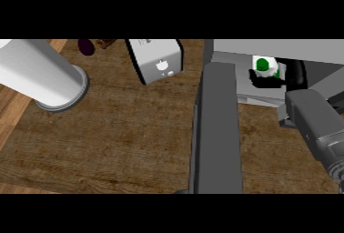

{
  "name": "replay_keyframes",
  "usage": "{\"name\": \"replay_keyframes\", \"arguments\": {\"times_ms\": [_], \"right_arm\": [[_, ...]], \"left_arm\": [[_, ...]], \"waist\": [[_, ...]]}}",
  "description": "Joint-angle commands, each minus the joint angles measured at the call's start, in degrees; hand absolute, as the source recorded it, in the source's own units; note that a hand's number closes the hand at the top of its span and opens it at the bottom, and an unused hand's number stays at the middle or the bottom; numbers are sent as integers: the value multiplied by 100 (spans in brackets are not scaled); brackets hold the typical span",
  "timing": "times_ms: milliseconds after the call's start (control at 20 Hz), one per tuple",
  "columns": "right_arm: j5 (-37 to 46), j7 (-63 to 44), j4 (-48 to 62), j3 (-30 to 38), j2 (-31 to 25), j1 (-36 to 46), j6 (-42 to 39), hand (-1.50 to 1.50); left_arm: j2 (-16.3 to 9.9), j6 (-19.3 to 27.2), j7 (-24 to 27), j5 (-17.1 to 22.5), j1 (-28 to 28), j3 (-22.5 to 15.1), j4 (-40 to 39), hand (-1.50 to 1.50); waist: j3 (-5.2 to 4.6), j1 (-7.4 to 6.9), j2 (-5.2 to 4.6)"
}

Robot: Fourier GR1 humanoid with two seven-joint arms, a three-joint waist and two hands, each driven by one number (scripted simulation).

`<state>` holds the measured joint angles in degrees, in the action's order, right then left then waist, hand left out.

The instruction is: Pick up the milk, place it into the microwave and close the microwave

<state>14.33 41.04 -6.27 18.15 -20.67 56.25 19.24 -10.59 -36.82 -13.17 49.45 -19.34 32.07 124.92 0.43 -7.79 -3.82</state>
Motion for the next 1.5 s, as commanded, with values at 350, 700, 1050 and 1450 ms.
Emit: {"name": "replay_keyframes", "arguments": {"times_ms": [350, 700, 1050, 1450], "right_arm": [[-7, -97, 47, 83, -261, 131, 259, 150], [-89, -70, 47, 199, -422, 138, 264, 150], [-88, -109, 96, 220, -438, 175, 285, 150], [378, -436, 235, -162, -889, 115, 1206, 150]], "left_arm": [[-107, 6, 13, -98, 328, -63, -149, -150], [-113, -12, 9, -115, 375, -93, -172, -150], [-287, -66, 28, -307, 505, 44, -328, -150], [-379, -93, 19, -474, 665, 19, -389, -150]], "waist": [[19, -143, -156], [34, -266, -194], [28, -352, -213], [-25, -403, -291]]}}
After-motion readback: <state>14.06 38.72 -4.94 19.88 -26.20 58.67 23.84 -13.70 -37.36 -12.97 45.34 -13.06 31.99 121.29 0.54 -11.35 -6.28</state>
